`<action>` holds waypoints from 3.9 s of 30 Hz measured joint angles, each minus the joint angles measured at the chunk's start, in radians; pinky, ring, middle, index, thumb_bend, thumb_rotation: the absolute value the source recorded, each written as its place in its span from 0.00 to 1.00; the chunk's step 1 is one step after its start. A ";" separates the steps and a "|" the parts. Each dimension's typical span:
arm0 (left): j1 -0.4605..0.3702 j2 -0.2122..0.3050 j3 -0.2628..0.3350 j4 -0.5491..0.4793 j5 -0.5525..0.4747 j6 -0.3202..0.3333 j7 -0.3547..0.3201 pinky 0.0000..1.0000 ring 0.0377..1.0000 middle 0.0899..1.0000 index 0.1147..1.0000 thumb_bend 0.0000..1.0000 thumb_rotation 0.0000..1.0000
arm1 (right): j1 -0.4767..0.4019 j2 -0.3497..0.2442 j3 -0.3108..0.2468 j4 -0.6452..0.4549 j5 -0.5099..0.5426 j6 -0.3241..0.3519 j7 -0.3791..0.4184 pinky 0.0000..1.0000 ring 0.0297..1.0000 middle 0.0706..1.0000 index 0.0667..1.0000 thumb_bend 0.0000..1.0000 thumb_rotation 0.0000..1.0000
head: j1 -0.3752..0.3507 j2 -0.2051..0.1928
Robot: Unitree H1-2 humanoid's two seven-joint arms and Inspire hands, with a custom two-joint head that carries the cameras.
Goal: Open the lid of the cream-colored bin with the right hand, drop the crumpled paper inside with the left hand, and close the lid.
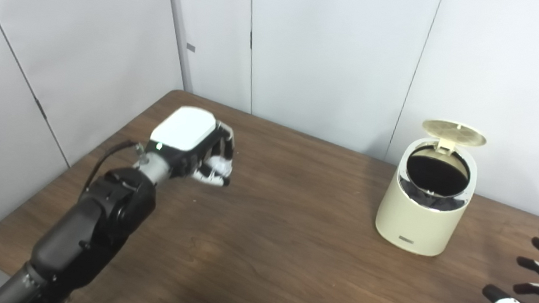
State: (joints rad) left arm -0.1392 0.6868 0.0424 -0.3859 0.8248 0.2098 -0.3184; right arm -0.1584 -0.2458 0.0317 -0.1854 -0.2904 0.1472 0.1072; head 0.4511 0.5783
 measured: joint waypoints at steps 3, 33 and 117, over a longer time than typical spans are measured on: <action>-0.020 0.000 -0.002 -0.032 0.019 -0.001 -0.016 0.27 0.28 0.36 0.44 0.52 0.00 | 0.000 0.003 0.001 0.001 -0.009 0.000 -0.002 0.54 0.78 0.91 0.94 0.81 0.49 | -0.009 -0.005; -0.230 -0.272 -0.076 -0.023 -0.073 -0.039 0.008 0.32 0.36 0.41 0.46 0.50 0.00 | 0.000 0.036 0.035 0.060 -0.039 -0.062 -0.013 0.66 0.80 0.92 0.92 0.81 0.29 | -0.339 -0.083; -0.446 -0.526 -0.266 0.481 -0.075 -0.345 0.397 0.34 0.37 0.42 0.46 0.50 0.00 | -0.011 0.073 0.097 0.125 -0.126 -0.078 -0.074 0.70 0.85 0.93 0.92 0.81 0.35 | -0.502 -0.149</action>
State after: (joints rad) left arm -0.5853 0.1610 -0.2235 0.0953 0.7500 -0.1352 0.0785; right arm -0.1692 -0.1729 0.1284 -0.0609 -0.4166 0.0688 0.0331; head -0.0506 0.4295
